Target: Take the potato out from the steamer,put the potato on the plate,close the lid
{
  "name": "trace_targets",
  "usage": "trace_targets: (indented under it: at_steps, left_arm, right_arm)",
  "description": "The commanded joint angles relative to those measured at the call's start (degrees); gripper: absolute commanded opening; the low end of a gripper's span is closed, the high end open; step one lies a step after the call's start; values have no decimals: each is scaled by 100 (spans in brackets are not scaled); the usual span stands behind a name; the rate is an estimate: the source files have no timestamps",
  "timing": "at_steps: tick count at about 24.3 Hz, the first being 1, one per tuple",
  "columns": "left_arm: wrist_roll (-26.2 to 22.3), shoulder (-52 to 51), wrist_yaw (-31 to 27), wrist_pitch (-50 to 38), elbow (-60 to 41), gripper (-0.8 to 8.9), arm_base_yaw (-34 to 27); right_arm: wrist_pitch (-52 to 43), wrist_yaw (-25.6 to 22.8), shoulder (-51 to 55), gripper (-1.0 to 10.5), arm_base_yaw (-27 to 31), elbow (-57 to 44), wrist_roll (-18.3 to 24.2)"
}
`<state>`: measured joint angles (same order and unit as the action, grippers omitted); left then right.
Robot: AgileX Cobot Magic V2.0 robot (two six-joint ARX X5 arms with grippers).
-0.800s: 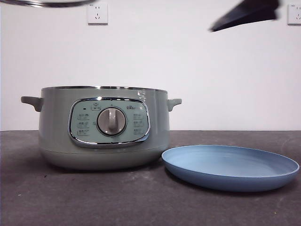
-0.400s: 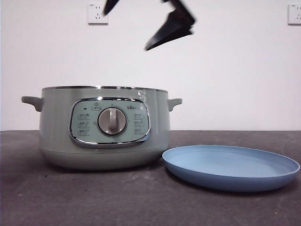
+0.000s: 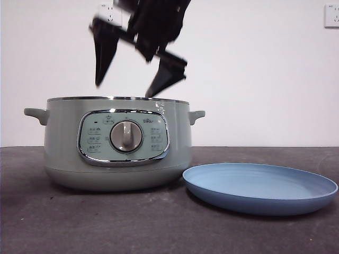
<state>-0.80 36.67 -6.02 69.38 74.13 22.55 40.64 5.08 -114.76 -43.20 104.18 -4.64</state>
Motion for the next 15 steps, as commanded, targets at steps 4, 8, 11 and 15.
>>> trace_targets:
  at_steps: [4,8,11,15]
  left_arm:
    - [61,-66,4,-210,20,-9,-11]
    - [59,-66,9,-153,20,-9,-11]
    - [59,-66,13,-153,20,-9,-11]
    - [59,-66,20,-155,20,-9,-11]
  right_arm:
    - [-251,-260,-433,683,-83,26,66]
    - [-291,-431,-658,654,-125,24,61]
    - [-284,-546,-741,653,-125,24,48]
    - [-267,-544,-804,506,-125,24,-7]
